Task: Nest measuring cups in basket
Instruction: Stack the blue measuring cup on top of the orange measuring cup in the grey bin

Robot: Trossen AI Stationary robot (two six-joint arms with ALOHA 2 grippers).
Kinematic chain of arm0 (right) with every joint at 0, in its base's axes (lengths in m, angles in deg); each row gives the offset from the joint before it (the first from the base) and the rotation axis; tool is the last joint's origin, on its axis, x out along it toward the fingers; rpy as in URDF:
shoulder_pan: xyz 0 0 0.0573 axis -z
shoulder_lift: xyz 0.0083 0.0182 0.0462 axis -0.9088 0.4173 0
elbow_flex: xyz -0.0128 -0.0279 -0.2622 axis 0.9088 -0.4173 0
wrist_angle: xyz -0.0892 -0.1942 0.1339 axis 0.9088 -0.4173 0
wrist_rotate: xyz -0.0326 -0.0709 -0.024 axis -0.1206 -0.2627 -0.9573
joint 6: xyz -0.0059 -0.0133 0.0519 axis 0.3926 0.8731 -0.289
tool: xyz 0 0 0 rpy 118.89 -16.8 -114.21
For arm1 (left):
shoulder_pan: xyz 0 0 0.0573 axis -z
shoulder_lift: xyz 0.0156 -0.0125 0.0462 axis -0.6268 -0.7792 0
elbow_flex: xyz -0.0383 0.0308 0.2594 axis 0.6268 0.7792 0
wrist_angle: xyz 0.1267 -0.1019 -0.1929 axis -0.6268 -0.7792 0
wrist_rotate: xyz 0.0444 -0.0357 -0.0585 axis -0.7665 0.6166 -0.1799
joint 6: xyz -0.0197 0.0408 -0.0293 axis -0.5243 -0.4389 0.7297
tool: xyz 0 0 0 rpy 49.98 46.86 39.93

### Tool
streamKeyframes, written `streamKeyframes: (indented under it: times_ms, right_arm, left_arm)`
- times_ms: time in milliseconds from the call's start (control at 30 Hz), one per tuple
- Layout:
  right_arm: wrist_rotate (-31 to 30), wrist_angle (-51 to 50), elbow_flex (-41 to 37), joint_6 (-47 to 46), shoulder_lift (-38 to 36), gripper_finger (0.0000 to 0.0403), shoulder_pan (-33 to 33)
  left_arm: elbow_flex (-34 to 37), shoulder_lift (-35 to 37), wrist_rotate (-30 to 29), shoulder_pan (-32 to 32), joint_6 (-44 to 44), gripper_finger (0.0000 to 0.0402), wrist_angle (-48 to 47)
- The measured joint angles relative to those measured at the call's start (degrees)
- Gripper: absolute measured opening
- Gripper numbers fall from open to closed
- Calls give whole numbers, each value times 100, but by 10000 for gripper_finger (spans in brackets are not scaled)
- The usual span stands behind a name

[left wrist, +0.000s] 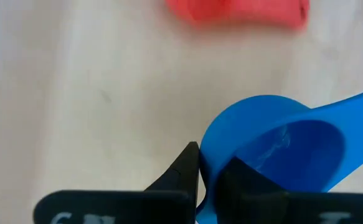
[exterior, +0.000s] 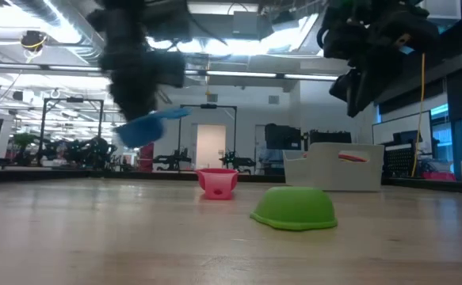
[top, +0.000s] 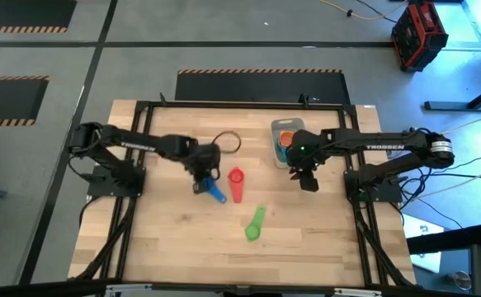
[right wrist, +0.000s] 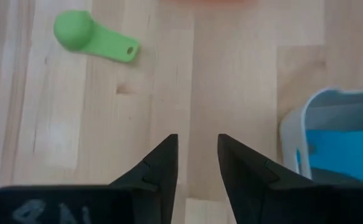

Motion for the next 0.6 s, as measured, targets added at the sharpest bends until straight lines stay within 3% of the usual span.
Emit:
streamKeyframes:
  times_ms: [367,600]
  right_arm:
    - [-1,535,6,-19,-2,119,293]
    - [-4,1378,11,-854,-2,119,353]
  left_arm:
    - [-1776,-1243,-234,-505,-2190,14,-25]
    - [-2889,-1941,-506,-503,-2406,17,39]
